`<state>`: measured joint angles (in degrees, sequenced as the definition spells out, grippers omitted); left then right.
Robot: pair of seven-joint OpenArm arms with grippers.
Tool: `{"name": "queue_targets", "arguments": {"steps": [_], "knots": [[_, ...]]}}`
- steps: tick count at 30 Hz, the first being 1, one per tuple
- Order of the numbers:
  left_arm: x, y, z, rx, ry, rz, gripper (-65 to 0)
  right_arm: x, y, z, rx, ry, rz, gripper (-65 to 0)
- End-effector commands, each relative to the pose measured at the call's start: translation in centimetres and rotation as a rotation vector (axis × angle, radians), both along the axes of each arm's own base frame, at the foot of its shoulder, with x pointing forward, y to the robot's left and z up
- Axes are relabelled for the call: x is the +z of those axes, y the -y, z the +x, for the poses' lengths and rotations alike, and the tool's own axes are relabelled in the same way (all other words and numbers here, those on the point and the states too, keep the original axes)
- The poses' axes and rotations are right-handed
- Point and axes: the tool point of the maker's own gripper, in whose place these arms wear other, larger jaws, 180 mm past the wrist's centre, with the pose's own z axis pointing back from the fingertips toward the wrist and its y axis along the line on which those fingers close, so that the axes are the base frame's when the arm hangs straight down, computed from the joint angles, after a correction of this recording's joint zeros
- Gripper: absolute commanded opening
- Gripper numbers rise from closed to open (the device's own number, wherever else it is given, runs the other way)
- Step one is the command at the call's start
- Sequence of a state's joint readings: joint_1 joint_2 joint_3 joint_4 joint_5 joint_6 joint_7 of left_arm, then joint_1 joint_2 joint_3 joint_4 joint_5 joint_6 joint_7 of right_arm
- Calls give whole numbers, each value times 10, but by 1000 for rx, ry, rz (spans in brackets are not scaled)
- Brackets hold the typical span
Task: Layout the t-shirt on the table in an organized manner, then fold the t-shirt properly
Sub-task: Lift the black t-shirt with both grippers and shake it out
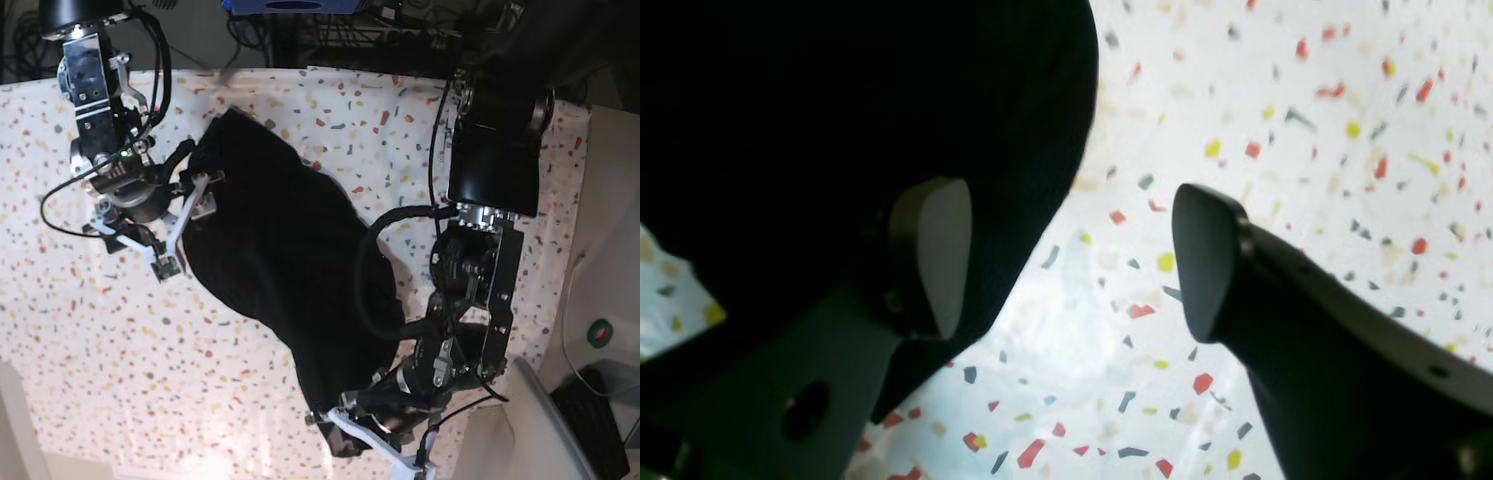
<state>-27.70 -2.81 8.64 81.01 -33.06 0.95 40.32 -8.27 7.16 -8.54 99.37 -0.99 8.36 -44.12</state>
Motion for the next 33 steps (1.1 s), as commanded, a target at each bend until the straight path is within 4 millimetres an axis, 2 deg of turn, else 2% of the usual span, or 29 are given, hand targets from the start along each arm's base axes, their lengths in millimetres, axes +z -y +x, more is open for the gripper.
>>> {"name": "queue_targets", "arguments": {"steps": [1,4,7,11,16,19,20,22,24,28,30,33], "knots": [[36,6,15,3,93,-39,-650,16,-11,14,6,65,39,-206],[50,24,24,-13,103,-73,-650,18,-19,16,18,69,55,-206],[66,33,27,-27,131,-88,-650,26,-28,25,29,93,68,-206],[67,31,24,-27,140,-87,-650,48,-32,53,34,174,81,-201],[65,30,5,-32,161,-95,-650,45,-32,79,38,189,81,-197],[64,29,-4,-36,169,-98,-650,50,-44,88,58,201,102,-195],[62,29,-5,-36,166,-99,-650,51,-52,87,91,198,110,-195],[60,30,-8,-37,161,-102,-650,54,-83,81,178,192,149,-200],[57,33,-10,-44,155,-104,-650,56,-100,79,195,192,179,-201],[55,49,-22,-91,161,-86,-650,63,-120,78,197,196,234,-201],[52,49,-24,-91,157,-86,-650,69,-126,74,209,209,244,-201],[53,46,-25,-88,160,-86,-650,67,-141,60,253,198,244,-201]]}}
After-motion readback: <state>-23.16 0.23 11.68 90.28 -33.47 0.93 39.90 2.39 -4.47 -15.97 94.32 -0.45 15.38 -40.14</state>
